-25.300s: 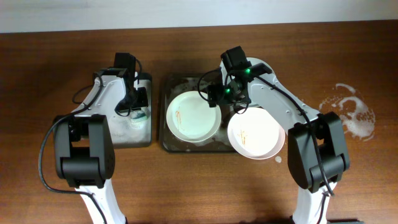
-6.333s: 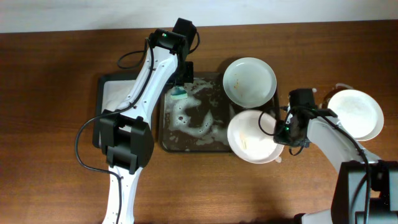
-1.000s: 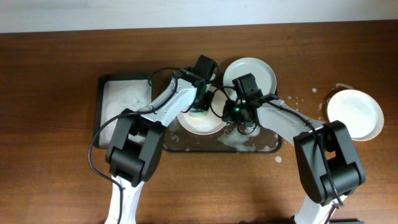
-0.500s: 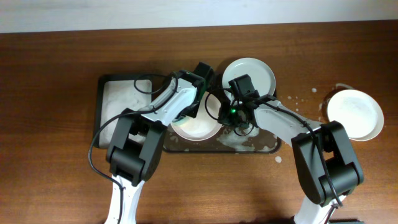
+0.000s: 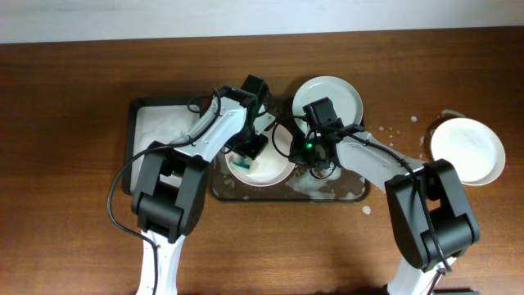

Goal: Clean dirty plates on tray and stack at the side
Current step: 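Scrub inside the pink bowl with the sponge in left gripper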

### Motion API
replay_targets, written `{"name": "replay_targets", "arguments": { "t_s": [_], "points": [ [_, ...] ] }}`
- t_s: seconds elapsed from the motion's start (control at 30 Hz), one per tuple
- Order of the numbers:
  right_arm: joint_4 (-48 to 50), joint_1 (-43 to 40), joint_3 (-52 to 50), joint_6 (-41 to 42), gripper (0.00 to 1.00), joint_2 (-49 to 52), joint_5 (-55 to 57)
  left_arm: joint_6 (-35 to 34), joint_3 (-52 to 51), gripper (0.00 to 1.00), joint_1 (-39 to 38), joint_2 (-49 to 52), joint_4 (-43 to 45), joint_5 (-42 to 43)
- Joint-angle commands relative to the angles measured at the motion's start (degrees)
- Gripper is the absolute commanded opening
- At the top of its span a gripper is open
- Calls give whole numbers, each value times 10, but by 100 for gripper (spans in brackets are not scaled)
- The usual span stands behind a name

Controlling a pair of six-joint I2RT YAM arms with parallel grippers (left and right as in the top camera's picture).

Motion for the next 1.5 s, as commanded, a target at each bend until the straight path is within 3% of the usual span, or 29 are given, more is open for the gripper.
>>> {"name": "replay_targets", "arguments": {
  "t_s": [0.0, 0.17, 0.3, 0.63, 0.83, 1.1, 1.27, 1.47],
  "points": [
    [-2, -1, 3, -3, 4, 6, 9, 57, -33, 0, -17, 54, 6, 113],
    [-2, -1, 3, -3, 4, 6, 9, 55, -33, 0, -17, 54, 28, 113],
    [-2, -1, 3, -3, 4, 6, 9, -18, -33, 0, -7, 54, 89, 110],
    [-4, -1, 3, -3, 4, 6, 9, -104, -33, 0, 3, 54, 178, -5],
    [-4, -1, 3, -4, 4, 6, 4, -236, -33, 0, 3, 54, 167, -153],
    [-4, -1, 3, -4, 4, 6, 3, -331, -33, 0, 3, 54, 82, -273],
    [-4, -1, 3, -4, 4, 6, 2, -313, -33, 0, 2, 54, 54, -256],
    [-3, -1, 3, -4, 4, 6, 1, -18, -33, 0, 3, 54, 79, 57]
  ]
}}
